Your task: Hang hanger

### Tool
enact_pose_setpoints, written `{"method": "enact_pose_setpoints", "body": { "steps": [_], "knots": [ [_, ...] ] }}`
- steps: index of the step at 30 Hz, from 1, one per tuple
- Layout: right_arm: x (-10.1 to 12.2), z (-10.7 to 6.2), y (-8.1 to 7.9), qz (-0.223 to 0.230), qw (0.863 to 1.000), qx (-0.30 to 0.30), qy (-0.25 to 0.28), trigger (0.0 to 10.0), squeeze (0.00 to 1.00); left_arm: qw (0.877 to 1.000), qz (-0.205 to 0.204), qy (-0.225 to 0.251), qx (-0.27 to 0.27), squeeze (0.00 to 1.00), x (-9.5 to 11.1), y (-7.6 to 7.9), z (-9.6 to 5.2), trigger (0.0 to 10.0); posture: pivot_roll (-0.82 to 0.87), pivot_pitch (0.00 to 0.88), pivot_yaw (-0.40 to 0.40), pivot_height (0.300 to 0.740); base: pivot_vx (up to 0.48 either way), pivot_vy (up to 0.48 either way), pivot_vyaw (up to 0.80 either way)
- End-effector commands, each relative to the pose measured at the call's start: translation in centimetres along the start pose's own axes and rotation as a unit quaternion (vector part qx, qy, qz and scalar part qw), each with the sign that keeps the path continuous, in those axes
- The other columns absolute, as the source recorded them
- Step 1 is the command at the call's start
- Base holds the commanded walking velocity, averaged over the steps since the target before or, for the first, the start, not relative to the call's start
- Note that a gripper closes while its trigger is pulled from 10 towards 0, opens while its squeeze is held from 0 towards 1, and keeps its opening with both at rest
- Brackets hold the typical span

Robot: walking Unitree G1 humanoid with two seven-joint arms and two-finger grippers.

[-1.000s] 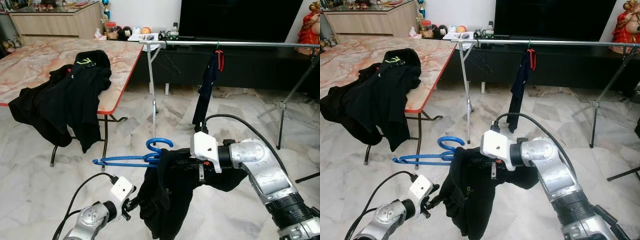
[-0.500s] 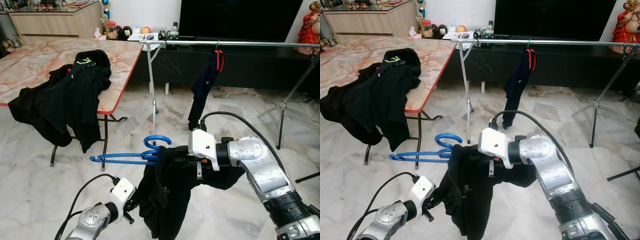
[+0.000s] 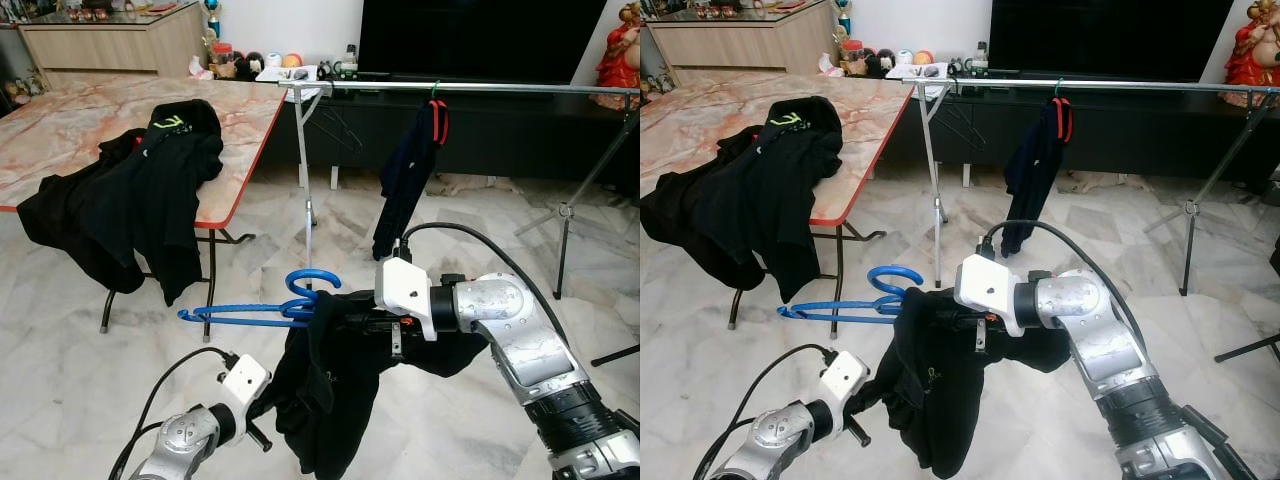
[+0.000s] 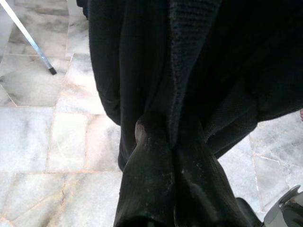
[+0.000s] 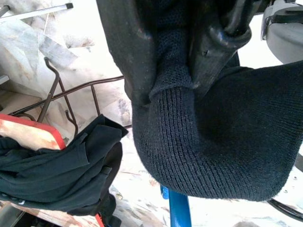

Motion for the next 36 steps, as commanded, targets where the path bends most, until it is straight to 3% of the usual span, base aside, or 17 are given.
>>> {"method": "enact_pose_setpoints", "body": {
  "steps": [1,7,9,13,16,18,19,20,22,27,32,33,34,35,36],
  "knots": [
    [0.9,-0.1,0.2,-0.021,1.000,-0.006,0.008,10.0,0.00,1.000,-0.001,0.005,0.004,0.00,0.1,-0.3,-0.1,0.0,0.05,0.027,0.034,0.740,0.000,0.000,0.00],
    [-2.6,-1.1,0.1,-0.006,0.998,-0.028,-0.053,10.0,0.00,0.999,0.002,-0.031,0.016,0.00,-1.3,-0.4,-0.6,0.0,0.04,0.017,0.029,0.740,0.000,0.000,0.00],
    [-5.4,-2.0,-0.4,0.002,0.993,-0.031,-0.110,10.0,0.00,0.998,0.011,-0.059,0.018,0.00,-2.4,-0.5,-1.2,0.0,0.04,0.017,0.029,0.740,0.000,0.000,0.00],
    [-7.9,-2.9,-1.0,0.034,0.989,-0.038,-0.136,10.0,0.00,0.995,0.026,-0.089,0.020,0.00,-3.6,-0.6,-1.9,0.0,0.03,0.020,0.027,0.740,0.000,0.000,0.00],
    [-8.1,-3.1,-1.1,0.039,0.989,-0.040,-0.137,10.0,0.00,0.995,0.026,-0.091,0.020,0.00,-3.7,-0.7,-2.0,0.0,0.04,0.024,0.028,0.740,0.000,0.000,0.00],
    [-10.1,-4.0,-2.1,0.076,0.983,-0.034,-0.163,10.0,0.00,0.994,0.028,-0.108,0.018,0.00,-4.5,-0.6,-2.6,0.0,0.03,0.031,0.034,0.740,0.000,0.000,0.00],
    [-10.1,-4.0,-2.1,0.076,0.983,-0.034,-0.163,10.0,0.00,0.994,0.028,-0.108,0.018,0.00,-4.5,-0.6,-2.6,0.0,0.03,0.031,0.034,0.740,0.000,0.000,0.00],
    [-11.7,-4.8,-3.0,0.074,0.976,-0.016,-0.204,10.0,0.00,0.993,0.029,-0.114,0.016,0.00,-4.9,-0.5,-2.8,0.0,0.03,0.034,0.035,0.740,0.000,0.000,0.00],
    [-12.9,-5.5,-3.6,0.069,0.969,-0.003,-0.236,10.0,0.00,0.992,0.030,-0.118,0.016,0.00,-5.1,-0.4,-3.0,0.0,0.03,0.037,0.034,0.740,0.000,0.000,0.00],
    [-13.4,-6.7,-4.4,0.114,0.972,0.003,-0.205,10.0,0.00,0.991,0.031,-0.127,0.013,0.00,-5.8,-0.1,-3.5,0.0,0.03,0.045,0.033,0.740,0.000,0.000,0.00],
    [-14.1,-7.7,-4.9,0.115,0.969,0.014,-0.220,10.0,0.00,0.991,0.032,-0.129,0.012,0.00,-5.9,-0.1,-3.6,0.0,0.03,0.049,0.033,0.740,0.000,0.000,0.00],
    [-14.5,-7.9,-3.5,0.114,0.968,-0.040,-0.221,10.0,0.00,0.991,0.034,-0.130,0.013,0.00,-5.9,-0.1,-3.6,0.0,0.03,0.050,0.033,0.740,0.000,0.000,0.00],
    [-14.5,-7.9,-3.5,0.114,0.968,-0.040,-0.221,10.0,0.00,0.991,0.034,-0.130,0.013,0.00,-5.9,-0.1,-3.6,0.0,0.03,0.050,0.033,0.740,0.000,0.000,0.00],
    [-14.5,-8.0,-2.0,0.109,0.967,-0.094,-0.210,10.0,0.00,0.991,0.035,-0.130,0.013,0.00,-5.8,-0.1,-3.5,0.0,0.03,0.050,0.033,0.740,0.000,0.000,0.00],
    [-14.4,-8.0,-1.6,0.109,0.967,-0.108,-0.204,10.0,0.00,0.991,0.036,-0.130,0.013,0.00,-5.8,-0.1,-3.5,0.0,0.03,0.050,0.033,0.740,0.000,0.000,0.00]
  ]
}}
Point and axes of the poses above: a point about 5 cm out from each wrist's last joint towards the gripper, its own z axis pointing out of the wrist towards the gripper, its own x axis along the axis of the wrist's last joint, y = z × x, the point moved 4 cm from there along z, pointing out of the wrist towards the gripper, and after that the axes turned 12 degrees about z, right-handed, at the moved point
